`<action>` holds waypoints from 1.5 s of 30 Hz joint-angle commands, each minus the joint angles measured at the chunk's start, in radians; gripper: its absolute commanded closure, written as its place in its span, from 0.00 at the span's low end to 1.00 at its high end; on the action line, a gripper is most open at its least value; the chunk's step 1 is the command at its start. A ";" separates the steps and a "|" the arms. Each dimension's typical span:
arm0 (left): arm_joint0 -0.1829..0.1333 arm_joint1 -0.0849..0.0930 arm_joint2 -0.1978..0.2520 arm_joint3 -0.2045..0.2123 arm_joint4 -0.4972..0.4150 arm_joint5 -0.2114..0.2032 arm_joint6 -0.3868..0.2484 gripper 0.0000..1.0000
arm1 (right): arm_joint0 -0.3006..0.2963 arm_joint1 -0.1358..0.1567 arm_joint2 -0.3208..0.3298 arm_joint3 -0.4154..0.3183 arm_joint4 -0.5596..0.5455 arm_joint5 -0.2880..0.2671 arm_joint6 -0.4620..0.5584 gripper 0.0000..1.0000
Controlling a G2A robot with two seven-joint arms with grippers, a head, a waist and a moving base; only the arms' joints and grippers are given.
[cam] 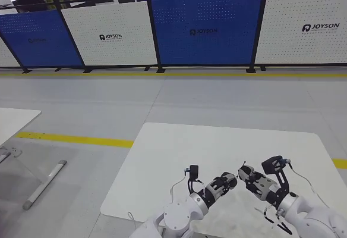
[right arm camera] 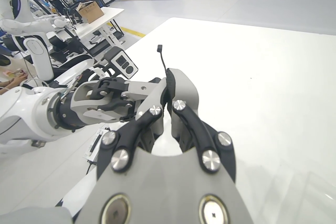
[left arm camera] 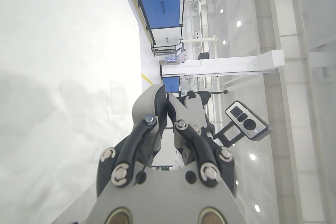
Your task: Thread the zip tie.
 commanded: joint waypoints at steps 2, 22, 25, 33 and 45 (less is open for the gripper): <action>0.003 0.000 -0.001 -0.005 0.000 -0.007 0.000 1.00 | 0.001 0.000 -0.002 0.002 0.000 0.000 0.000 1.00; 0.012 0.001 -0.023 -0.003 0.001 -0.009 0.018 0.64 | 0.000 0.003 -0.001 -0.001 -0.017 0.029 -0.013 1.00; 0.015 0.002 -0.027 -0.001 0.002 -0.014 0.018 0.77 | 0.004 0.002 -0.003 0.003 -0.014 0.031 -0.014 1.00; 0.018 0.003 -0.030 0.000 0.007 -0.010 0.006 1.00 | 0.009 0.003 -0.005 0.003 -0.018 0.041 -0.012 1.00; 0.012 0.001 -0.016 -0.005 0.017 -0.002 0.002 1.00 | 0.008 0.004 -0.007 0.000 -0.025 0.044 -0.009 1.00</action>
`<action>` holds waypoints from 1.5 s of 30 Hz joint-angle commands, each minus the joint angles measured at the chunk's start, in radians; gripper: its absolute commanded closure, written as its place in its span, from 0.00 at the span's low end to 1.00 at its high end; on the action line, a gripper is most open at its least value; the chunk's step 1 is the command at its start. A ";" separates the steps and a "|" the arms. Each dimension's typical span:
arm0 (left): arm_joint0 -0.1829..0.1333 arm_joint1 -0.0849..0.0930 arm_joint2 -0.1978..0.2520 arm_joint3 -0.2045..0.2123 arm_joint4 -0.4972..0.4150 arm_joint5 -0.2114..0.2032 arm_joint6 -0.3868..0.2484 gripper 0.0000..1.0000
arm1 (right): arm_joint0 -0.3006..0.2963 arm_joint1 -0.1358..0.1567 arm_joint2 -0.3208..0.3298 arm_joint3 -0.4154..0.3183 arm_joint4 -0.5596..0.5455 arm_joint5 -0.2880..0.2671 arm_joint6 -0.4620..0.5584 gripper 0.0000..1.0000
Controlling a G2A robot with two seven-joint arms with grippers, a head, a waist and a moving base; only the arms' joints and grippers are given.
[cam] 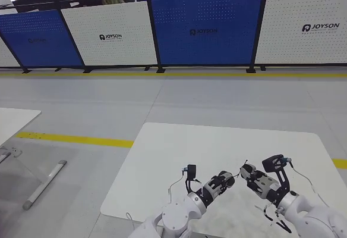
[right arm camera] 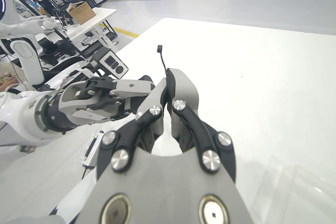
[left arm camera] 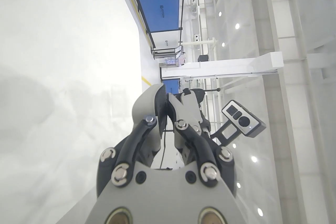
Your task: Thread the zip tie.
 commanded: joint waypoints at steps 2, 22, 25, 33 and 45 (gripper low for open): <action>-0.001 -0.001 0.003 -0.002 0.003 0.001 0.001 1.00 | -0.001 0.000 0.000 -0.002 -0.001 0.000 0.000 1.00; 0.010 -0.001 0.010 -0.017 0.026 -0.002 0.007 0.91 | -0.006 0.003 0.002 -0.006 -0.004 -0.004 -0.002 1.00; 0.011 -0.001 0.010 -0.018 0.028 -0.004 0.008 0.90 | -0.006 0.003 0.001 -0.005 -0.004 -0.003 -0.002 1.00; 0.012 -0.001 0.010 -0.017 0.029 -0.003 0.012 1.00 | -0.006 0.004 0.000 -0.005 -0.006 -0.003 -0.004 1.00; 0.007 -0.003 0.008 -0.009 0.019 -0.004 0.010 1.00 | -0.002 0.005 -0.002 -0.004 -0.002 -0.001 0.009 0.05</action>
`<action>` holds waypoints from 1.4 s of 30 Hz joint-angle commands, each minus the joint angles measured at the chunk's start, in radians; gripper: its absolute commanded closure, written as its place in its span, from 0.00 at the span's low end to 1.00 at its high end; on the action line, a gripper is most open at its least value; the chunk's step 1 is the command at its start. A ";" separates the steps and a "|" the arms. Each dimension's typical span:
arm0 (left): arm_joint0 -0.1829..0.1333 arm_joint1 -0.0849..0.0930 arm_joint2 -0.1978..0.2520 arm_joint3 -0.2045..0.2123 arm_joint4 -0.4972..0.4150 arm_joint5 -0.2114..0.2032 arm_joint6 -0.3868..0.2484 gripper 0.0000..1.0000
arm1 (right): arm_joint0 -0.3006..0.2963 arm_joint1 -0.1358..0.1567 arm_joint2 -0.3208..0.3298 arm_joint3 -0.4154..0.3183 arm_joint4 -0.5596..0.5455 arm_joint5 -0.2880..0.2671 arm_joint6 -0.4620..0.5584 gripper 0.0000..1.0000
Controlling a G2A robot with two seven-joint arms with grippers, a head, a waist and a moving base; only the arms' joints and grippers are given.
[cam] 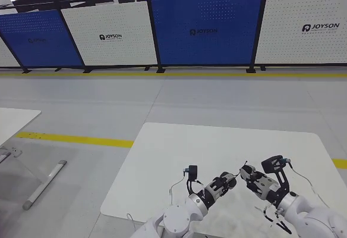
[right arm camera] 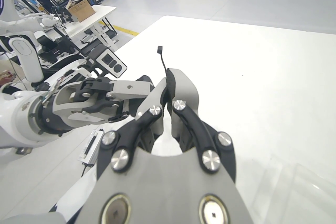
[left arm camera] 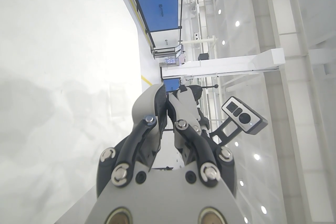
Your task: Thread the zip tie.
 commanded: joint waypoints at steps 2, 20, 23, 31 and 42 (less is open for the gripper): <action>-0.001 -0.001 -0.003 0.002 -0.014 -0.003 0.005 1.00 | 0.001 0.000 0.001 -0.001 0.003 0.001 0.002 0.00; -0.002 -0.004 -0.033 0.003 -0.114 -0.021 -0.010 1.00 | -0.066 0.011 0.089 0.009 0.063 0.005 -0.004 0.00; -0.002 -0.004 -0.033 0.003 -0.114 -0.021 -0.010 1.00 | -0.066 0.011 0.089 0.009 0.063 0.005 -0.004 0.00; 0.010 -0.003 -0.048 -0.010 -0.134 -0.034 -0.007 1.00 | -0.061 0.013 0.093 0.025 -0.021 0.044 -0.027 0.00; 0.022 0.001 -0.063 -0.033 -0.171 -0.019 -0.045 1.00 | -0.051 0.017 0.080 0.028 -0.139 0.032 -0.001 0.00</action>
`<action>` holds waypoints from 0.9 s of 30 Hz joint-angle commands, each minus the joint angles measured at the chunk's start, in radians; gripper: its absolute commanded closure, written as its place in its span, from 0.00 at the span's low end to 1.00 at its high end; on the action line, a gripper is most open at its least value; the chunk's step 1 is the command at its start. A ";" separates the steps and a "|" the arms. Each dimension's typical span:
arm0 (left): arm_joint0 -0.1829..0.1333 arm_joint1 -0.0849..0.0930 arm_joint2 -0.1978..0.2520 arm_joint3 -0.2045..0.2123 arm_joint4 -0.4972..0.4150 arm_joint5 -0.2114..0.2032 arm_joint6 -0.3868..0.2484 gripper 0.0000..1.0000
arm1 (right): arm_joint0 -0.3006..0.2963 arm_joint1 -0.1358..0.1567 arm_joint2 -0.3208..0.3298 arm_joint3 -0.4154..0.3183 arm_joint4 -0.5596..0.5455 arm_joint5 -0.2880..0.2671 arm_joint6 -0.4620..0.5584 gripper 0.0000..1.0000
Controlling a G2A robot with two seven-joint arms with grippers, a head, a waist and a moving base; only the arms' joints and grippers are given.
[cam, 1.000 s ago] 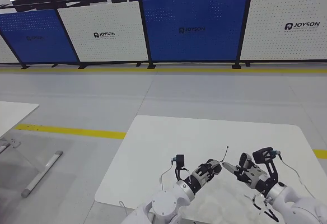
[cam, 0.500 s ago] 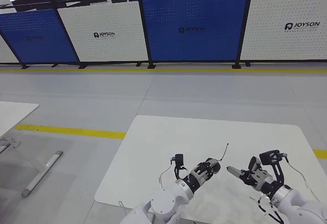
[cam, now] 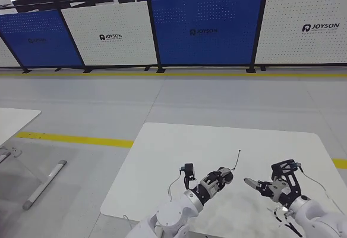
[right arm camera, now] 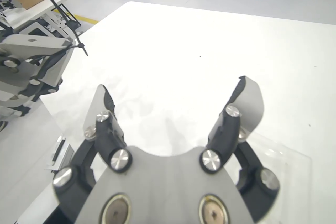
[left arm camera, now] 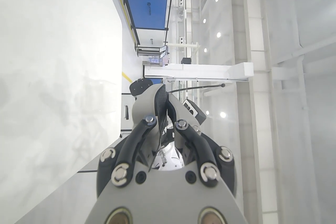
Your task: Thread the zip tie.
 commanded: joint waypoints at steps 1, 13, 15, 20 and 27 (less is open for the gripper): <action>0.000 0.000 0.000 0.000 0.001 0.000 0.001 1.00 | 0.000 0.000 0.000 0.000 0.001 0.001 -0.001 0.00; -0.001 0.000 -0.009 -0.002 -0.048 0.015 -0.009 1.00 | -0.004 0.005 -0.037 0.016 -0.366 -0.043 -0.222 0.00; -0.001 0.000 -0.013 -0.006 -0.068 0.028 -0.019 1.00 | -0.007 0.008 -0.043 0.032 -0.448 -0.067 -0.279 0.00; -0.002 0.000 -0.016 -0.009 -0.093 0.040 -0.027 1.00 | -0.007 0.009 -0.045 0.045 -0.474 -0.091 -0.303 0.00; -0.003 -0.001 -0.012 -0.005 -0.091 0.038 -0.022 1.00 | -0.004 0.009 -0.063 0.051 -0.492 -0.104 -0.346 0.00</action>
